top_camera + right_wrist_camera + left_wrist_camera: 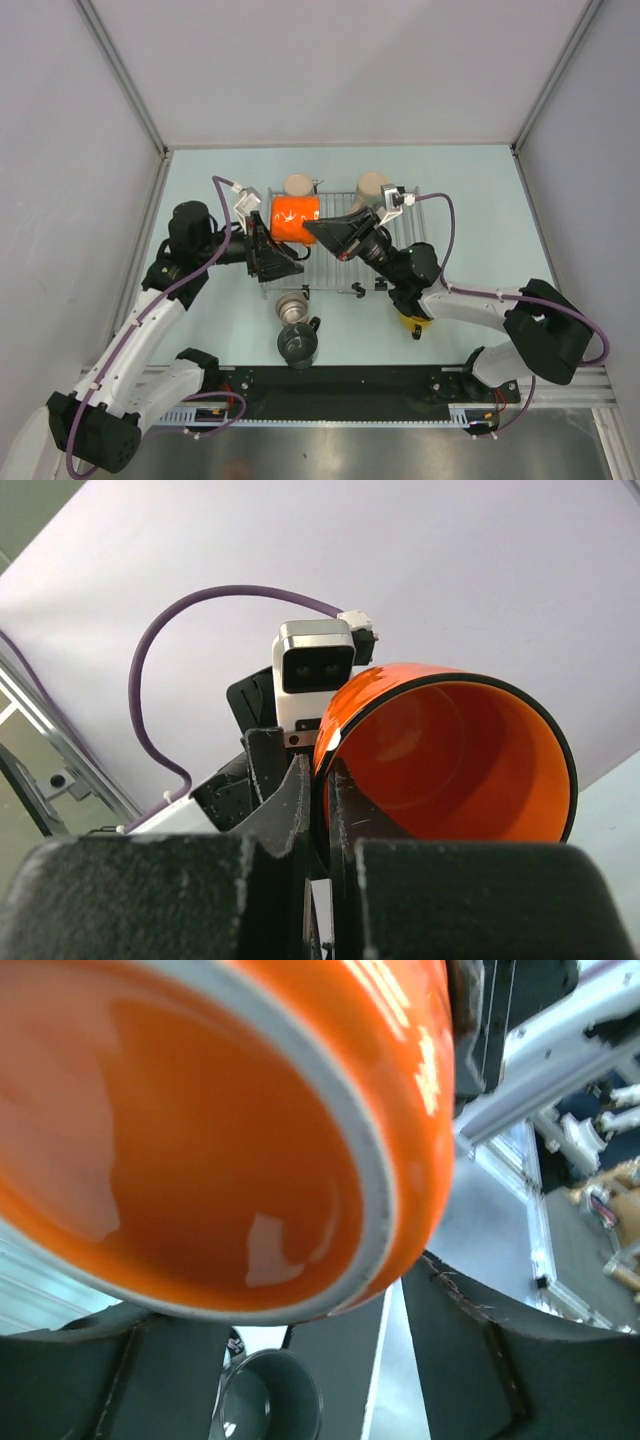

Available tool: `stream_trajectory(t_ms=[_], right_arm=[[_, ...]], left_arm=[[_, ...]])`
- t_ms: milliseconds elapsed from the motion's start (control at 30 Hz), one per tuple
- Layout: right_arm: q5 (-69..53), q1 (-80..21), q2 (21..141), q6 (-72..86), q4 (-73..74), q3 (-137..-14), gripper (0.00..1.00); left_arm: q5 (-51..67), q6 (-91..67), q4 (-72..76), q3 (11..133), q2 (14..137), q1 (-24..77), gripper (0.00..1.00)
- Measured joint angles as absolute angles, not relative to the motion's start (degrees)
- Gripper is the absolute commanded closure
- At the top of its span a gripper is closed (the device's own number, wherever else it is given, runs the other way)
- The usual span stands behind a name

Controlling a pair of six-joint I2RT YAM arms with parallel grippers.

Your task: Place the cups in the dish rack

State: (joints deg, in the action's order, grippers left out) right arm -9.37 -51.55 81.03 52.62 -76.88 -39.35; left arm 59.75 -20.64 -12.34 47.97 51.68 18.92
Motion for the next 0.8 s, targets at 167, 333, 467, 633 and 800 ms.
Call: stream_trajectory(t_ms=[167, 333, 467, 633, 800], right_arm=[[-7.64, -51.55, 83.53, 55.00, -81.14, -39.31, 1.00], [-5.32, -51.62, 88.51, 58.94, -86.70, -39.88, 1.00], [-2.92, -52.27, 92.23, 61.95, -88.18, -40.86, 1.00], [-1.19, -53.10, 95.31, 64.36, -88.36, -41.52, 1.00], [-0.45, -53.82, 97.41, 64.45, -88.64, -41.17, 1.00]], left_arm=[[58.24, -25.19, -9.80, 48.01, 51.70, 18.65, 0.60], [56.66, -27.05, -8.27, 48.01, 51.77, 17.43, 0.60], [54.37, -27.62, -8.75, 48.01, 51.83, 15.75, 0.58], [51.09, -27.59, -10.61, 48.01, 51.81, 14.31, 0.58], [48.97, -30.33, -12.86, 48.38, 51.81, 12.99, 1.00]])
